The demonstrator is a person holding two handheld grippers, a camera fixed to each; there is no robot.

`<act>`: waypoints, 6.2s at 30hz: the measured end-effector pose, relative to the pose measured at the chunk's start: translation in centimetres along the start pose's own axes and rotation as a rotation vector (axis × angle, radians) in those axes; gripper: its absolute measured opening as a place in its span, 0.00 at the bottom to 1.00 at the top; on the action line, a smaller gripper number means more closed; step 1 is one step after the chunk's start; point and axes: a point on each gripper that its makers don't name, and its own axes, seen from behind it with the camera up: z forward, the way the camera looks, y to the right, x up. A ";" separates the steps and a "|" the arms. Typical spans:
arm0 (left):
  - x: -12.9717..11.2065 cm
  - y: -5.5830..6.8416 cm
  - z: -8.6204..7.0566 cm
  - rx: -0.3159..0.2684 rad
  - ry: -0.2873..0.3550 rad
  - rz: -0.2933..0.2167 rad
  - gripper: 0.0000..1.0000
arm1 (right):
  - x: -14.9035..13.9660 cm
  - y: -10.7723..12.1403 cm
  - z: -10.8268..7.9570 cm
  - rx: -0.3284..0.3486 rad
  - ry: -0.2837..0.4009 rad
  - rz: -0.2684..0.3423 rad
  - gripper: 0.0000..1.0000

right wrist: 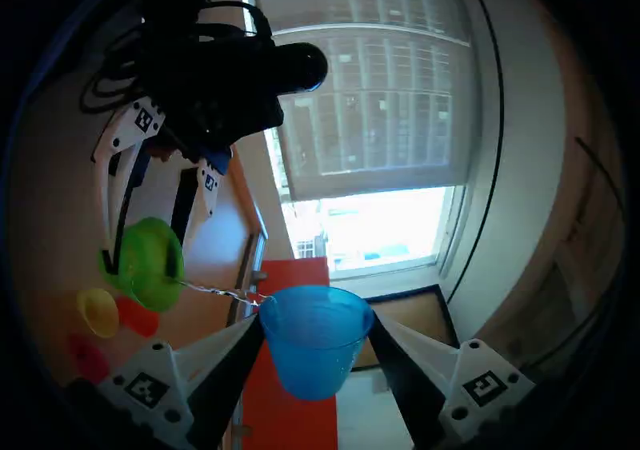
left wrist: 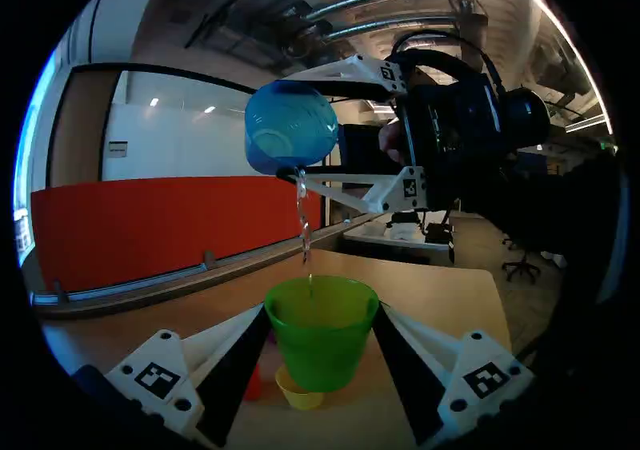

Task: Pour water

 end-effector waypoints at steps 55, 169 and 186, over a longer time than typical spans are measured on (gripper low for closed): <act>-0.3 -0.3 0.2 0.008 -0.001 -0.006 0.87 | 3.0 -0.9 -0.5 -0.009 0.015 -0.187 0.93; -7.8 -4.0 -1.5 0.090 -0.316 0.063 0.87 | -4.2 -10.0 -6.3 0.184 -0.149 1.367 0.94; -10.9 -3.9 -1.5 0.071 -0.423 0.069 0.87 | -4.9 -15.4 -8.6 0.269 -0.218 1.362 0.93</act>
